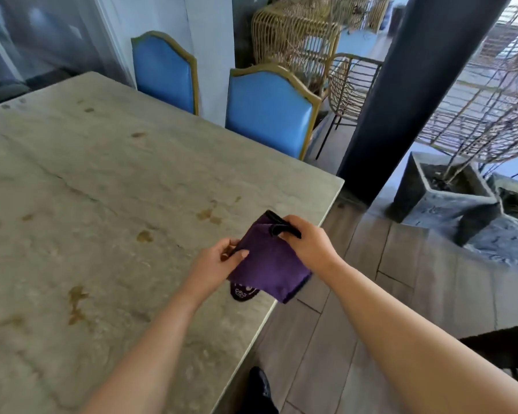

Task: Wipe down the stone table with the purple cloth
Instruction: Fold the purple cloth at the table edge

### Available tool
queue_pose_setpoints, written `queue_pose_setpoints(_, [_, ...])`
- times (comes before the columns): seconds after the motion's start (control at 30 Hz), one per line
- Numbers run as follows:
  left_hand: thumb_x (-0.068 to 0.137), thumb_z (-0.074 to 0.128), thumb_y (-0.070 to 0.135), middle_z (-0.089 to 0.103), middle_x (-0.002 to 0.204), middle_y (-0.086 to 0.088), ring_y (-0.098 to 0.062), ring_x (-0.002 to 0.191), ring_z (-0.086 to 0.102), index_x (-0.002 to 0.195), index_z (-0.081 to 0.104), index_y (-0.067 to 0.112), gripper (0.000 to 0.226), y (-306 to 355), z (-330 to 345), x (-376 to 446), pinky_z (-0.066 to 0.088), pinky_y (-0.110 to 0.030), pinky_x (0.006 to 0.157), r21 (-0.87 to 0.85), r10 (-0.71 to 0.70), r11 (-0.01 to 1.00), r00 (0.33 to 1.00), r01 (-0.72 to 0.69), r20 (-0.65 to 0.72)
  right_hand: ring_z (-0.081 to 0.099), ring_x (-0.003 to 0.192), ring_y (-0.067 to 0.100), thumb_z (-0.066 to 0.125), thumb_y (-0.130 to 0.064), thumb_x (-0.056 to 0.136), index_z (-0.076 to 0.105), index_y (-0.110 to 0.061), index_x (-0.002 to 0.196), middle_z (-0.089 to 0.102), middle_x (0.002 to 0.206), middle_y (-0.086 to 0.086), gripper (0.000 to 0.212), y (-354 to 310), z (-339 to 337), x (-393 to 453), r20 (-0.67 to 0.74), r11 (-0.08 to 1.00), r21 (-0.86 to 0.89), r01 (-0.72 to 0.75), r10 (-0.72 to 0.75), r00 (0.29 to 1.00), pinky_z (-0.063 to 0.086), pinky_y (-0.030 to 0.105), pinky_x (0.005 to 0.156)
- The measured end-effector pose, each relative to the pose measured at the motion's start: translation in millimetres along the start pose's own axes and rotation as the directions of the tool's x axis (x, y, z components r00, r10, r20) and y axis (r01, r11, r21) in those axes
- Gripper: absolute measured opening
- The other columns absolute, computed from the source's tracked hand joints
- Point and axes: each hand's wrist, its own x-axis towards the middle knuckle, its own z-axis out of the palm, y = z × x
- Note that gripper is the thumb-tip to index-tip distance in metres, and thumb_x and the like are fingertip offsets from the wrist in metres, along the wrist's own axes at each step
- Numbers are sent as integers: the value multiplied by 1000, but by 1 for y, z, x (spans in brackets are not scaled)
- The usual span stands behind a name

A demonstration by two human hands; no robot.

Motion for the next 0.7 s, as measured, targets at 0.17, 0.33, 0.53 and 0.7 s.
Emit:
queue_pose_setpoints(0.17, [91, 65, 25, 67, 85, 15, 12, 74, 59, 96, 62, 38, 14, 37, 22, 63, 45, -13, 71, 102, 105, 990, 990, -96, -94, 58, 101, 23, 56, -26, 94, 59, -21, 117, 65, 111, 3, 24, 12, -35, 66, -148, 1000, -27, -8, 4, 989, 43, 32, 79])
queue_pose_setpoints(0.33, [91, 64, 19, 71, 100, 5, -9, 91, 65, 115, 67, 25, 25, 53, 46, 121, 47, -19, 82, 108, 49, 994, 987, -33, -152, 56, 108, 27, 52, -23, 96, 58, -17, 121, 62, 118, 7, 27, 40, -64, 131, -152, 996, -76, -51, 39, 988, 36, 27, 78])
queue_pose_setpoints(0.53, [88, 62, 11, 70, 111, 0, -14, 100, 64, 113, 65, 25, 29, 39, 80, 191, 49, -31, 94, 81, -45, 994, 964, 68, -260, 57, 100, 26, 44, -11, 92, 60, -17, 120, 64, 114, 8, 32, 73, -80, 210, -37, 990, -131, -48, 43, 998, 36, 26, 73])
queue_pose_setpoints(0.7, [82, 60, 13, 67, 113, -5, -21, 105, 63, 116, 66, 14, 34, 20, 106, 213, 48, -37, 99, 228, -17, 967, 928, 110, -373, 38, 126, 28, 46, -15, 92, 39, -18, 139, 40, 140, 10, 48, 95, -69, 231, -13, 946, -316, -77, 77, 997, 39, 35, 97])
